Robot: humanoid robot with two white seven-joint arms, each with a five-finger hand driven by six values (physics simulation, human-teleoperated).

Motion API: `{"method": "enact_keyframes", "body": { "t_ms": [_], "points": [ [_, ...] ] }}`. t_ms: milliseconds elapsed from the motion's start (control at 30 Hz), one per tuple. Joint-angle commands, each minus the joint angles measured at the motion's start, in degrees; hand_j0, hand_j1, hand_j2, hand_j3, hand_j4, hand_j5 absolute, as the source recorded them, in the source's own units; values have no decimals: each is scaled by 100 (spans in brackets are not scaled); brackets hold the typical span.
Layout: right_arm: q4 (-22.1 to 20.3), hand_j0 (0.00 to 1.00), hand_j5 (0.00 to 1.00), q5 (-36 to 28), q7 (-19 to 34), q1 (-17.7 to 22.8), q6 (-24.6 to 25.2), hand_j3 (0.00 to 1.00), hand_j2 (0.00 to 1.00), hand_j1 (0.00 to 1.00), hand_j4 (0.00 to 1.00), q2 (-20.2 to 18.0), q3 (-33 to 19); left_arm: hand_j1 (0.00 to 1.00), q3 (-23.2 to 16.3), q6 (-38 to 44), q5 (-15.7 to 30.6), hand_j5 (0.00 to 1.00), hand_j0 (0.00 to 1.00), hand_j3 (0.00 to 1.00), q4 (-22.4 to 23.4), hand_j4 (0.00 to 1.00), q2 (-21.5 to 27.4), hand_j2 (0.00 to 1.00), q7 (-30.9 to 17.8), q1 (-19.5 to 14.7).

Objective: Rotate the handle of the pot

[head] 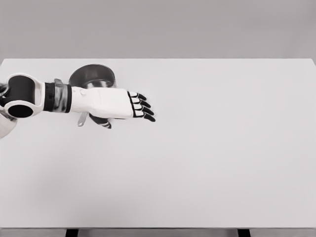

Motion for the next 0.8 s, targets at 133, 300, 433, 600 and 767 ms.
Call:
{"method": "enact_keyframes", "body": {
  "t_ms": [133, 300, 433, 600, 767],
  "points": [
    [1, 100, 100, -2, 2, 0, -1, 100, 100, 100, 100, -1, 1, 100, -248, 13, 112, 100, 100, 100, 175, 100, 280, 100, 3, 0],
    [1, 100, 100, -2, 2, 0, -1, 100, 100, 100, 100, -1, 1, 100, -54, 13, 68, 100, 100, 100, 193, 100, 430, 100, 3, -53],
    [1, 100, 100, -2, 2, 0, -1, 100, 100, 100, 100, -1, 1, 100, -2, 13, -55, 100, 100, 100, 210, 100, 456, 100, 3, -70],
    [1, 100, 100, -2, 2, 0, -1, 100, 100, 100, 100, -1, 1, 99, 34, 13, -582, 99, 99, 99, 210, 99, 439, 99, 4, -62],
    [1, 100, 100, -2, 2, 0, -1, 100, 100, 100, 100, -1, 1, 99, 34, 13, -819, 99, 99, 99, 219, 99, 395, 99, 101, -26]
  ]
}}
